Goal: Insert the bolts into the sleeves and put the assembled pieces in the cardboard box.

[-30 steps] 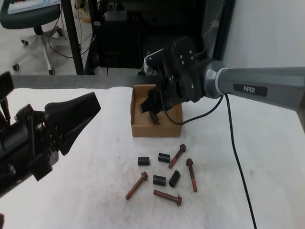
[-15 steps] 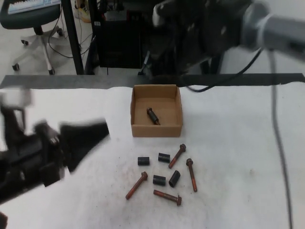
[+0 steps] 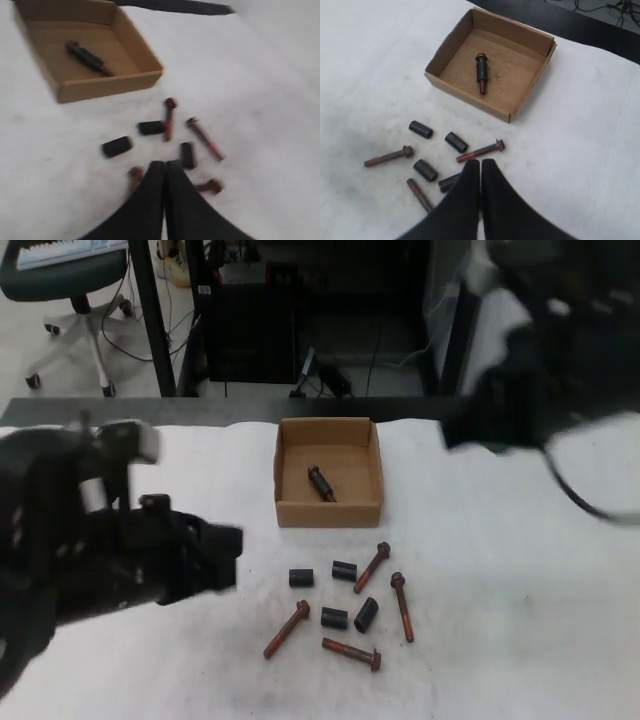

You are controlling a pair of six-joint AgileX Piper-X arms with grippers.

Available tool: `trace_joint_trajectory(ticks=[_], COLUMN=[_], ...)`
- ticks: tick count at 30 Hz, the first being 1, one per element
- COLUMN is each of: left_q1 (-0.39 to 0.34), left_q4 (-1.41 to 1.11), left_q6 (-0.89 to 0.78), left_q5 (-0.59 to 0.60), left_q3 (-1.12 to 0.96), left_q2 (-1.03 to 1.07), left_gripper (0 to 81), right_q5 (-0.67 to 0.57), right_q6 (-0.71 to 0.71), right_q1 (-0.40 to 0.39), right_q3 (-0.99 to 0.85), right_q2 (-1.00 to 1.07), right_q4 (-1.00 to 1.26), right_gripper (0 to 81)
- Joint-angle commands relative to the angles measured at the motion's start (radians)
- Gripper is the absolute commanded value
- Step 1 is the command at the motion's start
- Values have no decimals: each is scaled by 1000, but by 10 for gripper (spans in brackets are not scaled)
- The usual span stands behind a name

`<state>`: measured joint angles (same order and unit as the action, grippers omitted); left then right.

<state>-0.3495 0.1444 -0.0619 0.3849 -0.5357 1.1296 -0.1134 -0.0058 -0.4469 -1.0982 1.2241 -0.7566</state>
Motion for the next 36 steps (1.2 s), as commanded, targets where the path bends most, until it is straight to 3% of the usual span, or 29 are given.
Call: trace_joint_trajectory(ticks=[1,9,16,18,23,28,36], left_q1=[-43,-154,-261,-276,-285,-285,-285], left_q4=[230,545,754,777,802,824,822], left_q6=[242,236,226,215,218,218,188], left_q5=[-117,-80,-126,-161,-174,-297,-328], left_q3=[-99,-403,-669,-711,-731,-731,-731], left_q2=[42,325,573,613,661,670,683], left_gripper=[3,20,294,332,334,334,334], right_q5=[-29,-61,-66,-66,-89,-89,-111], right_q6=[14,82,82,82,82,82,118], right_q1=[3,3,3,3,3,3,3], right_q3=[112,254,265,265,265,265,265], right_q2=[-173,-382,-390,-390,-390,-390,-390], right_q4=[-31,-103,-141,-141,-146,-146,-146], right_gripper=[8,8,8,8,8,8,8])
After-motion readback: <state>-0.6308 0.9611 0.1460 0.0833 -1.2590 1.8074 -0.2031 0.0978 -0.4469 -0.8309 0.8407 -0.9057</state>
